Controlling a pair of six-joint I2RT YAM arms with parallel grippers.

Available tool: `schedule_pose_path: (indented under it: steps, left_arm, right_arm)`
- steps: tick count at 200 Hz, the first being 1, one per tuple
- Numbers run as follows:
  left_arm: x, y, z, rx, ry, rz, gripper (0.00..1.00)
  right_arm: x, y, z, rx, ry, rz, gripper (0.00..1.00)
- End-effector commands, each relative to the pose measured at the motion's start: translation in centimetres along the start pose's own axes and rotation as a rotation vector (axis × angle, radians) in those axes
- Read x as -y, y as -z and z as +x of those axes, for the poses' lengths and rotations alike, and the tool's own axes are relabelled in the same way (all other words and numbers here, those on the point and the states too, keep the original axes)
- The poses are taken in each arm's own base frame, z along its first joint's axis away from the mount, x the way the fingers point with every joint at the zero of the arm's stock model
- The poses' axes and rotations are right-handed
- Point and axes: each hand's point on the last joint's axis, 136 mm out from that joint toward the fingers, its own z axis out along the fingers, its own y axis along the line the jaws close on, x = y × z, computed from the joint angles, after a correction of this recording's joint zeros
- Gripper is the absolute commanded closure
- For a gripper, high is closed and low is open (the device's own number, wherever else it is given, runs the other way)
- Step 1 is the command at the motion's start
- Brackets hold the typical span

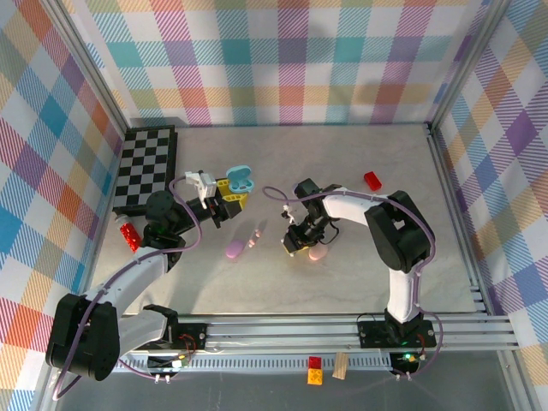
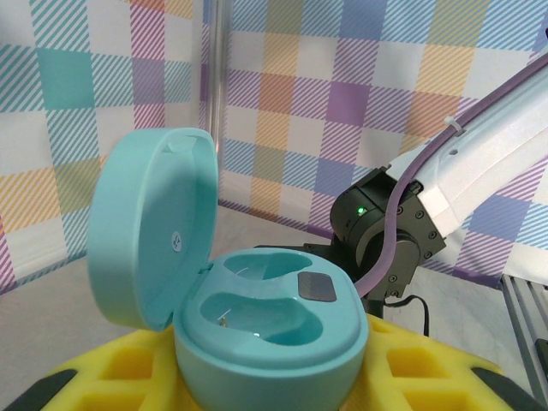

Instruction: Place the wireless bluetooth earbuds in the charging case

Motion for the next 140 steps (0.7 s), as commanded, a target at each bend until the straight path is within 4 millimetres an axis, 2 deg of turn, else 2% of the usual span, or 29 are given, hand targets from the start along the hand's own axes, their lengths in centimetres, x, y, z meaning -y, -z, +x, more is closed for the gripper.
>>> schedule_pose_path:
  steps: [1, 56, 86, 108, 140]
  left_arm:
    - [0.2, 0.1, -1.5, 0.026, -0.043, 0.02, 0.63]
    - [0.3, 0.1, -1.3, 0.023, -0.037, 0.024, 0.63]
    - [0.3, 0.1, -1.3, 0.022, -0.038, 0.027, 0.64]
    - [0.4, 0.1, -1.1, 0.019, -0.035, 0.031, 0.63]
    - [0.8, 0.3, -0.7, 0.014, -0.033, 0.029, 0.63]
  right_arm:
    - [0.5, -0.7, 0.2, -0.01, -0.046, -0.005, 0.73]
    - [1.0, -0.8, 0.3, 0.026, -0.103, 0.016, 0.83]
    - [1.3, -0.4, 0.5, 0.055, -0.137, 0.039, 0.85]
    - [1.3, 1.0, 0.4, 0.111, -0.141, 0.082, 0.85]
    - [1.9, 5.1, 0.1, 0.261, -0.156, 0.221, 0.85]
